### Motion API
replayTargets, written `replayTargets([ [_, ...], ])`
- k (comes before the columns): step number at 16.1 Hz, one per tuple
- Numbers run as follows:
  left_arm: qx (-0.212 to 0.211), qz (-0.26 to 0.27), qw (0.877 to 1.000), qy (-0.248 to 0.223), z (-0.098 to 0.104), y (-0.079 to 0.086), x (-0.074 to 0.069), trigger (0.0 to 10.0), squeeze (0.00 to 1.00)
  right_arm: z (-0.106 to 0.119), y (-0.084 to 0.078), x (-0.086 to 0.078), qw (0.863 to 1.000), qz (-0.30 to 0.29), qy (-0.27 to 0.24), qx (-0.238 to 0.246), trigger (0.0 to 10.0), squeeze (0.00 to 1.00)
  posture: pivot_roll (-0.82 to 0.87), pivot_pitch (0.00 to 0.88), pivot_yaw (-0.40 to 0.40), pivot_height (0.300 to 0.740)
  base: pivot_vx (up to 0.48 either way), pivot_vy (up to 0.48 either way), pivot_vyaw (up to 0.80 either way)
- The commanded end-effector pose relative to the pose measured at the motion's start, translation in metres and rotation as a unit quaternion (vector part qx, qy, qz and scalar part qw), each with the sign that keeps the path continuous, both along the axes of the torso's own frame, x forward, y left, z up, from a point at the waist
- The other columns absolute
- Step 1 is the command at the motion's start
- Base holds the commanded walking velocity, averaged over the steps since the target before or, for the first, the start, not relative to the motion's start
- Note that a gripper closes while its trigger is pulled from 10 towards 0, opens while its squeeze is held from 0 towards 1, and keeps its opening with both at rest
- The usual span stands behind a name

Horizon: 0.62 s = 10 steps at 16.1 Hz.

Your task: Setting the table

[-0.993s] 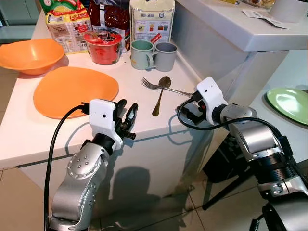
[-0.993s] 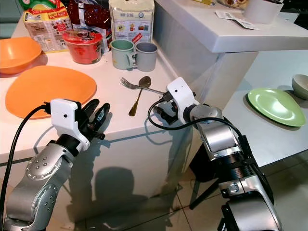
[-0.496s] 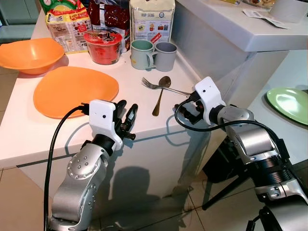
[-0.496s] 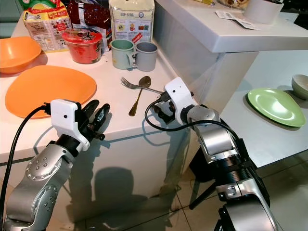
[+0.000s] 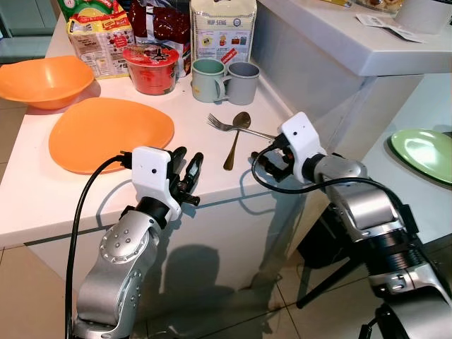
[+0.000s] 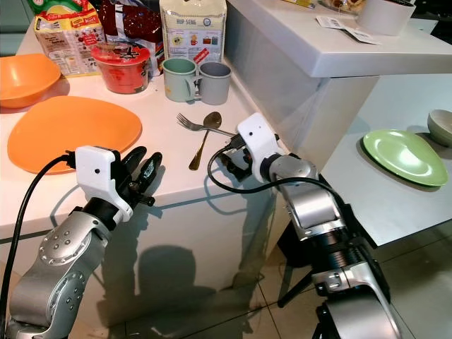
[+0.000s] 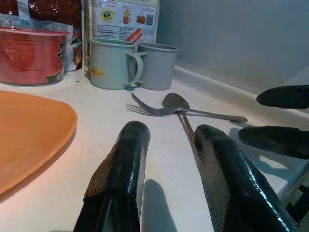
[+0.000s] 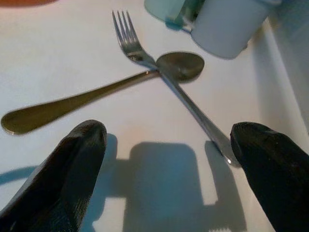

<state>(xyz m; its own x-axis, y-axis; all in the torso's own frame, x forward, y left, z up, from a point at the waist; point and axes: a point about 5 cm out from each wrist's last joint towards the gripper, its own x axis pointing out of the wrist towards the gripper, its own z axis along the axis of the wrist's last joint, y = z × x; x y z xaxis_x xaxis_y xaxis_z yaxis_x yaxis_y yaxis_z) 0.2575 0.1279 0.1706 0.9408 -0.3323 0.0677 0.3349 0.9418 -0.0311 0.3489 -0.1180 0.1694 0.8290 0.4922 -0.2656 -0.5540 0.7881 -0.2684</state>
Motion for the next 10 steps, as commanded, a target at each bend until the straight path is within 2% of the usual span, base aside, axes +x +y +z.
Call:
replayTargets([
  [1,0.002,0.003,1.0,-0.001,0.0,-0.002,-0.001,10.0,0.0,0.002,-0.001,0.003,1.0,-0.01,-0.016,0.005,10.0,0.0,0.03,0.01,-0.1,0.74,0.0,0.0,0.0],
  [2,0.002,0.003,1.0,-0.001,0.0,-0.002,-0.001,10.0,0.0,-0.001,0.002,0.005,1.0,-0.019,-0.02,0.014,10.0,0.0,0.03,0.012,-0.1,0.74,0.0,0.0,0.0],
  [4,0.002,0.003,1.0,0.0,0.0,-0.002,-0.002,10.0,0.0,-0.01,0.008,0.008,0.999,-0.026,-0.037,0.0,10.0,0.0,0.03,0.014,-0.103,0.74,0.0,0.0,0.0],
  [7,0.001,0.004,1.0,0.0,0.0,-0.003,-0.002,10.0,0.0,-0.023,0.019,0.013,0.998,-0.047,-0.028,0.019,10.0,0.0,0.04,0.022,-0.108,0.74,0.0,0.0,0.0],
  [10,-0.001,0.003,1.0,0.003,-0.001,-0.005,-0.002,10.0,0.0,-0.036,0.024,0.018,0.997,-0.073,-0.015,0.034,10.0,0.0,0.04,0.027,-0.106,0.74,0.0,0.0,0.0],
])
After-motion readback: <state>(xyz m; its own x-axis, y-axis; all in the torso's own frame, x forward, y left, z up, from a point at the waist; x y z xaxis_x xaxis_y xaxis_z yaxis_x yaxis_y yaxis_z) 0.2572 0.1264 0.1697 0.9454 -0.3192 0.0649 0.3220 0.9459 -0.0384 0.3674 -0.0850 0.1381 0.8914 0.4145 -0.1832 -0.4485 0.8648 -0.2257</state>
